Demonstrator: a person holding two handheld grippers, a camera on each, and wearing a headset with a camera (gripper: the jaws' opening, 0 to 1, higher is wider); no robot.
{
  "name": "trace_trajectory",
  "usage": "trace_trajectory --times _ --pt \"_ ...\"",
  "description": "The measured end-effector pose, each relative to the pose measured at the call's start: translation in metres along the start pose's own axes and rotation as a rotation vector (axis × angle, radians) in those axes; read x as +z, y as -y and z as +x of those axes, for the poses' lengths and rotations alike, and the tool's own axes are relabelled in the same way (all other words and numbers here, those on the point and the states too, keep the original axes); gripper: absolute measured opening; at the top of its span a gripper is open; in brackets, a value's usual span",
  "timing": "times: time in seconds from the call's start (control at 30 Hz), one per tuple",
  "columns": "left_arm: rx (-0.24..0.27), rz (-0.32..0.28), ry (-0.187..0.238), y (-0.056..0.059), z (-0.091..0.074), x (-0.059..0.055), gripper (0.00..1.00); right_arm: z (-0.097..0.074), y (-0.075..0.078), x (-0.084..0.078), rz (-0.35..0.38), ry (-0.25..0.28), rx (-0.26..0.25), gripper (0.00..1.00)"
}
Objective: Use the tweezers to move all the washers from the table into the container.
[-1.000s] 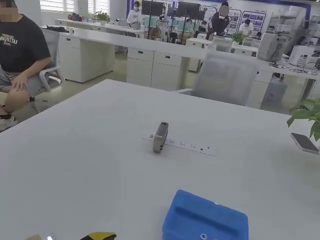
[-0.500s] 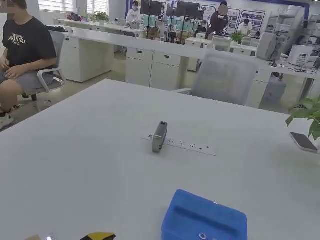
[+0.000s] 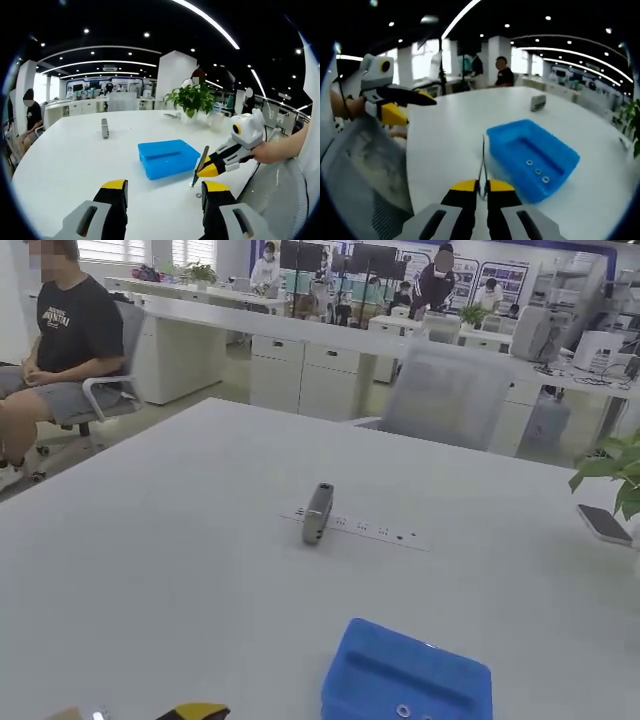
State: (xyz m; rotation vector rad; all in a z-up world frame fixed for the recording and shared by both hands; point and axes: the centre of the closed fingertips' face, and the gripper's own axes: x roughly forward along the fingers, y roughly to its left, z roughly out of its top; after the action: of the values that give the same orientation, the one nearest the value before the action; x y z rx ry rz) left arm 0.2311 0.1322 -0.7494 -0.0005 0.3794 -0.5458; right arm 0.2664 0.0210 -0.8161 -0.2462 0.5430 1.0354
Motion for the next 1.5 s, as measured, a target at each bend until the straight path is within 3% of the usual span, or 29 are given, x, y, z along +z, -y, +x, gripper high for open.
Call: trace_trajectory --times 0.13,0.33,0.77,1.03,1.27,1.5 --pt "0.003 -0.001 0.002 -0.001 0.000 0.000 0.59 -0.005 0.009 0.004 0.117 0.053 -0.011 0.03" --pt "0.000 0.005 -0.003 0.000 0.000 -0.001 0.59 -0.013 0.017 0.016 0.194 0.107 -0.002 0.03" --pt "-0.002 0.004 -0.002 0.000 0.000 0.000 0.59 -0.019 0.025 0.054 0.169 0.172 0.012 0.03" --pt "0.001 0.003 0.001 0.000 -0.001 0.000 0.59 -0.015 0.040 0.076 0.164 0.211 0.007 0.03" --pt "0.007 -0.001 0.011 -0.001 -0.001 0.002 0.59 -0.002 0.056 0.085 0.164 0.203 -0.013 0.03" --pt "0.015 -0.005 0.016 -0.003 -0.002 0.003 0.58 0.018 0.069 0.083 0.172 0.168 -0.018 0.03"
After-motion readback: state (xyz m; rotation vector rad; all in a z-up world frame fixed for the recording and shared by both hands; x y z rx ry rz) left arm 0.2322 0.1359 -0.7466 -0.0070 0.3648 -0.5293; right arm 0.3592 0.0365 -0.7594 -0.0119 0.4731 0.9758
